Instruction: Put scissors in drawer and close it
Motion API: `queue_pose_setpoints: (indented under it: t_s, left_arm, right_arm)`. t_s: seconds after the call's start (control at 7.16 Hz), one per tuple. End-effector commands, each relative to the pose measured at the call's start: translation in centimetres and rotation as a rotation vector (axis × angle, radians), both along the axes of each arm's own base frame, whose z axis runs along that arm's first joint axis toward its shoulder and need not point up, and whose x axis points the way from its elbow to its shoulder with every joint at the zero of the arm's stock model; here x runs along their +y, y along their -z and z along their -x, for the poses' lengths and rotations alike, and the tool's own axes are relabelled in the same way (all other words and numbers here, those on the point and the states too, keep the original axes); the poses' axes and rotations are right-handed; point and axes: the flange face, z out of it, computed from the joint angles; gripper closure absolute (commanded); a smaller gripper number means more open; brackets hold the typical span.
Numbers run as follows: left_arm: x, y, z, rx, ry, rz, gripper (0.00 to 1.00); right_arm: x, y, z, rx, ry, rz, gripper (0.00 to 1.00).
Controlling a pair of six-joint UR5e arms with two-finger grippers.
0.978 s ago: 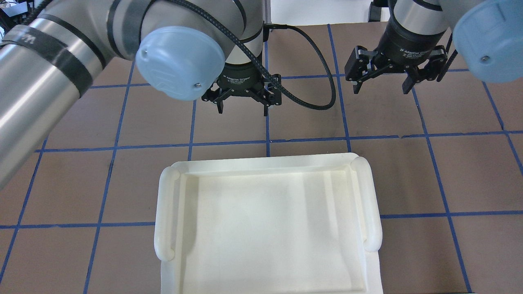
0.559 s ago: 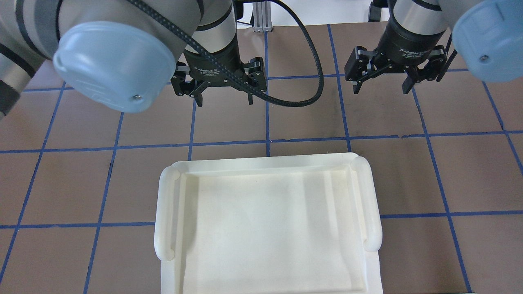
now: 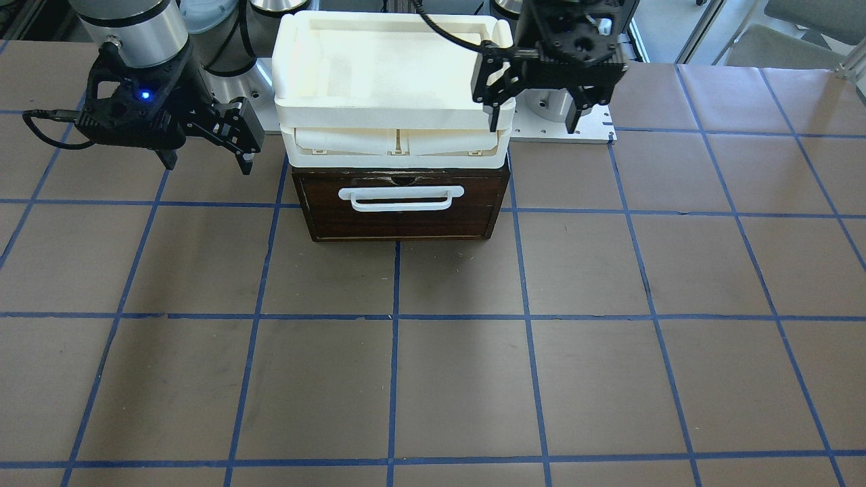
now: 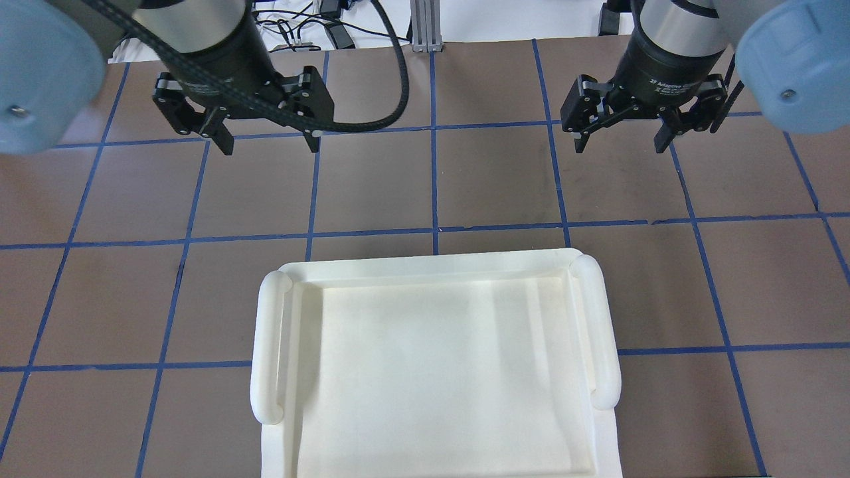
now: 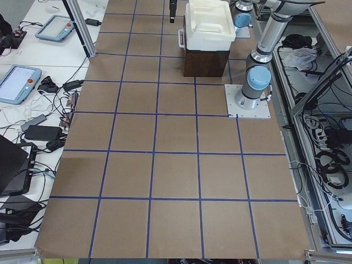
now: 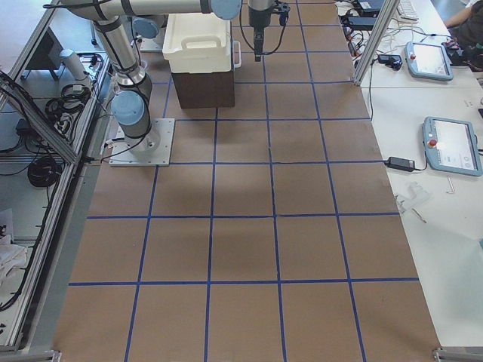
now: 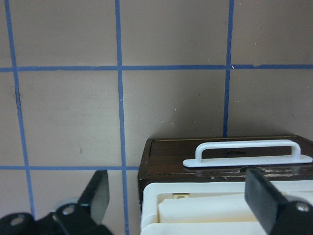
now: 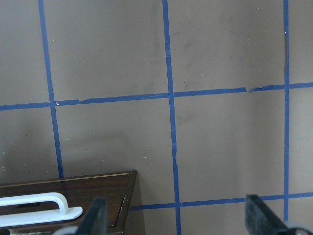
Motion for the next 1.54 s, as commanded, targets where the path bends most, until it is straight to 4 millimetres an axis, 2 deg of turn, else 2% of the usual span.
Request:
queue_pose_setpoints:
  t_s: [0.0,0.56,0.7,0.84,1.12,1.26,1.4]
  left_arm:
    - [0.2,-1.0,-3.8,0.015,-0.051,0.006,0.0]
    - [1.1,-0.2,-3.7,0.008,-0.069,-0.008,0.0]
    - [1.2,0.6,-3.6,0.01,-0.072,-0.024,0.0]
    - [1.2,1.6,-3.2,0.008,-0.064,-0.042,0.0]
    - [2.0,2.1,-0.6,-0.025,-0.073,-0.047,0.0]
    - [1.9,1.5,-0.9,-0.034,-0.021,-0.028,0.0]
    - [0.5,0.1,-3.2,-0.026,0.077,0.015,0.0]
  right_arm:
    - [0.0,0.0,0.0,0.0,0.0,0.0,0.0]
    - [0.0,0.0,0.1,0.0,0.002,0.0,0.0]
    - [0.0,0.0,0.1,0.0,0.002,-0.001,0.0]
    - [0.0,0.0,0.1,0.0,0.002,-0.001,0.0]
    - [0.0,0.0,0.1,0.0,0.002,-0.001,0.0]
    - [0.0,0.0,0.1,0.002,0.002,-0.001,0.0]
    - [0.0,0.0,0.1,0.002,0.002,-0.001,0.0]
